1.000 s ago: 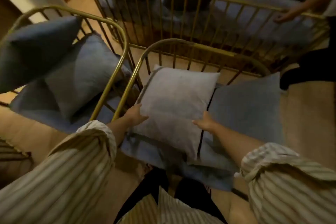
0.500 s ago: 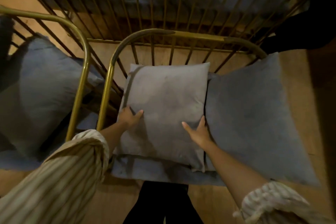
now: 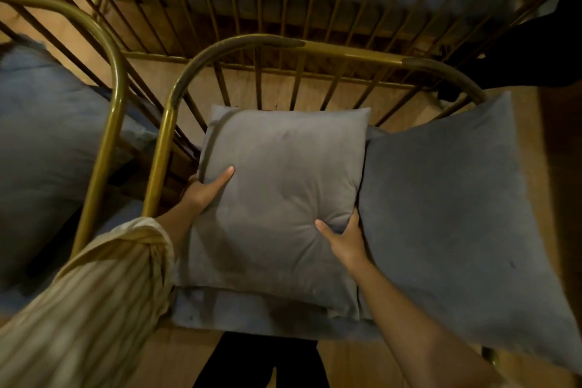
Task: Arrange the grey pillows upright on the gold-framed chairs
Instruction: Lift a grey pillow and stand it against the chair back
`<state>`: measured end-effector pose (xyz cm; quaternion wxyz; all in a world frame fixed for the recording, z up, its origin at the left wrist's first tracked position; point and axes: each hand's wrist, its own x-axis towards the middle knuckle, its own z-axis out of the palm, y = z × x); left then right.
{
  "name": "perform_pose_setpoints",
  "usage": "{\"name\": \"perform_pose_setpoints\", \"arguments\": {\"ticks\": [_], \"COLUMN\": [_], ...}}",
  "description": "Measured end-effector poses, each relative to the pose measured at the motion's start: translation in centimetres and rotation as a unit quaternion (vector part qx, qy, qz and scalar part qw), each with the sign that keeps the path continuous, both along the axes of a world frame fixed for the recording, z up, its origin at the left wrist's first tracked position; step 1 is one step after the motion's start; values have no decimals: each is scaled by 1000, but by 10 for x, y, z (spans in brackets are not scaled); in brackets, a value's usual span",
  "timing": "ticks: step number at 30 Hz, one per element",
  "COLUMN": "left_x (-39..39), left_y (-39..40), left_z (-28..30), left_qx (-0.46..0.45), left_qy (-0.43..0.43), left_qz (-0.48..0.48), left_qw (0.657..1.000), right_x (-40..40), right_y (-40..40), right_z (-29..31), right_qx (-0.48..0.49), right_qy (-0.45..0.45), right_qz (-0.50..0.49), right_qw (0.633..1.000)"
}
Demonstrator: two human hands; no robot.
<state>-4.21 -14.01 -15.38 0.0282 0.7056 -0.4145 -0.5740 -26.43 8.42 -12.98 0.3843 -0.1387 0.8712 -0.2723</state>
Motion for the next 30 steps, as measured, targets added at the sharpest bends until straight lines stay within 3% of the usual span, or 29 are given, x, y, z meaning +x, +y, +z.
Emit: {"name": "perform_pose_setpoints", "arguments": {"ticks": [5, 16, 30], "left_x": [5, 16, 75], "left_y": [19, 50, 104], "left_z": [37, 169, 290], "left_qx": [-59, -194, -392], "left_qy": [3, 29, 40], "left_qz": [43, 19, 103], "left_qw": [997, 980, 913], "right_x": [-7, -35, -7], "right_y": [14, 32, 17], "right_z": [29, 129, 230], "right_qx": [-45, -120, -239], "right_qy": [-47, -133, -100], "right_qz": [-19, 0, 113], "right_qw": [998, 984, 959]}}
